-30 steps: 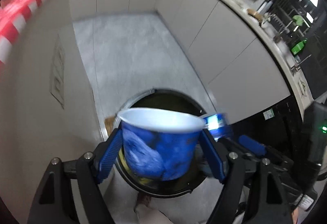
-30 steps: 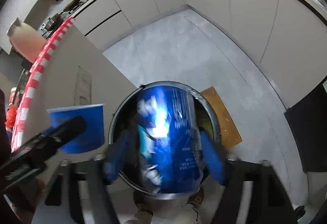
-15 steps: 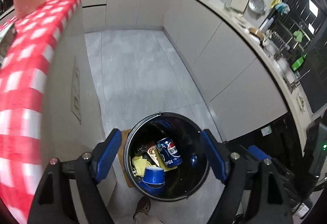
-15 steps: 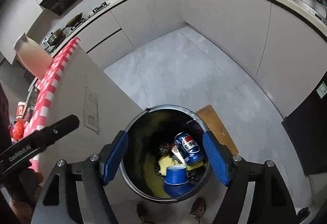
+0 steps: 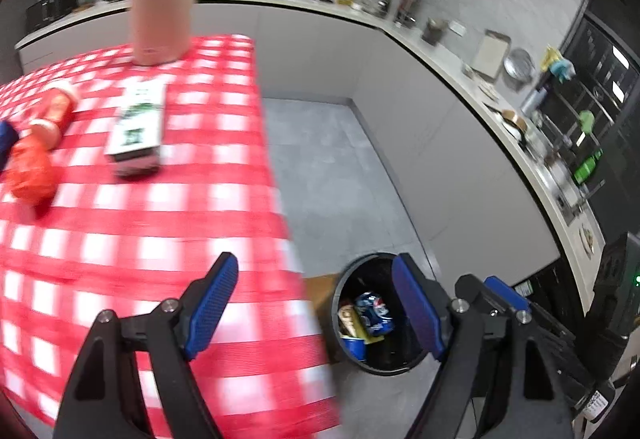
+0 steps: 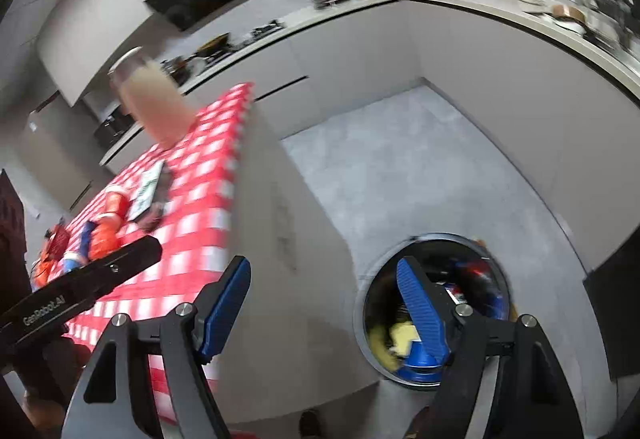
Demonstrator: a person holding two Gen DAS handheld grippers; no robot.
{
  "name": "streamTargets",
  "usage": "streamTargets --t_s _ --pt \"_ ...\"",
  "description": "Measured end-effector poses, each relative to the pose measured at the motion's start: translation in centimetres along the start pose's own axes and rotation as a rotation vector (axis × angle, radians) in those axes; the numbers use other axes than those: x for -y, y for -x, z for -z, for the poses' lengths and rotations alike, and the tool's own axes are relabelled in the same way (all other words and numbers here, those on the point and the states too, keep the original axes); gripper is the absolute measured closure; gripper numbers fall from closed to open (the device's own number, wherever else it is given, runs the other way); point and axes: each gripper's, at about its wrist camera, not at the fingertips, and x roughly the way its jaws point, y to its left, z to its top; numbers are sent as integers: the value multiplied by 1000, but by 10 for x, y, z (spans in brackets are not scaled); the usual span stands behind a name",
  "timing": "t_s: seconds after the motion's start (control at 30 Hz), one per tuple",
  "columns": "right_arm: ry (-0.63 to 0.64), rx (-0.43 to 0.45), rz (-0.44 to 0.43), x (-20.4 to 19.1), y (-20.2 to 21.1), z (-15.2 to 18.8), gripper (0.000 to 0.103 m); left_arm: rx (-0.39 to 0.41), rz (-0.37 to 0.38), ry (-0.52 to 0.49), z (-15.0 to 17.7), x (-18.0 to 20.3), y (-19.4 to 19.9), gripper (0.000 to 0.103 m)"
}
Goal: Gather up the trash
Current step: 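Return both open tools to the table toward the tissue and orange bag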
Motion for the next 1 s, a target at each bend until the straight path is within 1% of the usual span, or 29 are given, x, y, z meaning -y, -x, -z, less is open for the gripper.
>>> streamTargets --t_s 0.27,0.4,0.5,0.6,0.7,0.83,1.0 --pt "76 1 -52 -102 -13 9 26 44 -44 54 -4 -81 41 22" --pt "98 6 -58 -153 -26 17 25 58 -56 66 -7 -126 55 22" --pt "98 11 -57 -186 -37 26 25 62 -62 69 -11 -160 64 22" --pt "93 9 -60 -214 -43 36 25 60 -70 63 -13 -186 72 22" --pt "92 12 -66 -238 -46 43 25 67 -87 61 -16 -205 81 22" --pt "110 -4 -75 -259 -50 46 25 67 -101 103 -19 -234 87 22" --pt "156 -18 -105 -277 -58 42 25 82 -134 145 -19 -251 90 22"
